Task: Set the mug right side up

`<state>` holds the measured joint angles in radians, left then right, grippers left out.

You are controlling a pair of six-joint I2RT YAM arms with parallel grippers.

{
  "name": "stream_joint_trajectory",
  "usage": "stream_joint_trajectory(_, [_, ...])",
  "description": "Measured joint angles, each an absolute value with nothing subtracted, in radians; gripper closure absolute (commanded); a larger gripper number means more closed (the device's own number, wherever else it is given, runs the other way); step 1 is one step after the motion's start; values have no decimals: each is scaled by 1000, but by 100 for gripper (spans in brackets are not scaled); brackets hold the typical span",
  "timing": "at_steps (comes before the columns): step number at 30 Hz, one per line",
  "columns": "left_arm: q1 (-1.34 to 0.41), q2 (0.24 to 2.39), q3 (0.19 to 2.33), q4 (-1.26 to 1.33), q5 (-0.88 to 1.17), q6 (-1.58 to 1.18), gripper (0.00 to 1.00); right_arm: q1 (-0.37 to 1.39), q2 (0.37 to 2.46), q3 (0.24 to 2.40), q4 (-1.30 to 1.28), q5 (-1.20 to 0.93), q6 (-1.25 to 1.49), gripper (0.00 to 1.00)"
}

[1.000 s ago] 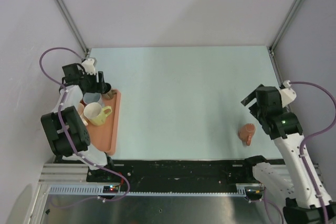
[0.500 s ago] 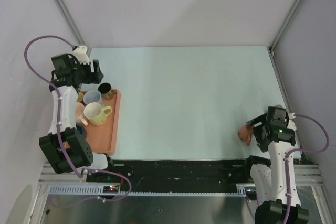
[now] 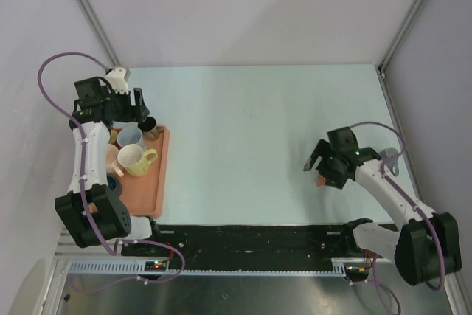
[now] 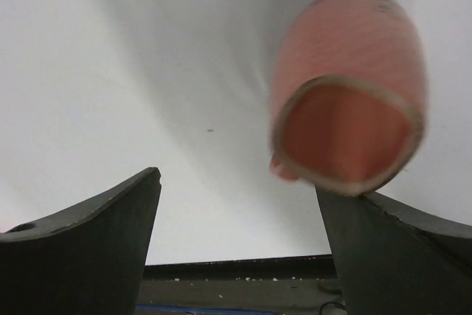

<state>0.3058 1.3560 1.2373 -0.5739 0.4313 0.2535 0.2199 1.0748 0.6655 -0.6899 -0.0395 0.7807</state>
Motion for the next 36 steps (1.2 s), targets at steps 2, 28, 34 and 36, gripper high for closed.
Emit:
stream_joint_trajectory(2, [306, 1356, 1237, -582, 432, 254, 20, 303, 1134, 737, -708, 1, 759, 8])
stream_joint_trajectory(28, [291, 1356, 1266, -627, 493, 253, 20, 359, 1446, 871, -891, 524, 857, 97])
stream_joint_trajectory(34, [253, 1355, 1321, -675, 439, 253, 18, 362, 1402, 867, -840, 477, 778, 100])
stream_joint_trajectory(36, [225, 1355, 1359, -707, 421, 253, 15, 390, 1336, 867, -809, 418, 737, 100])
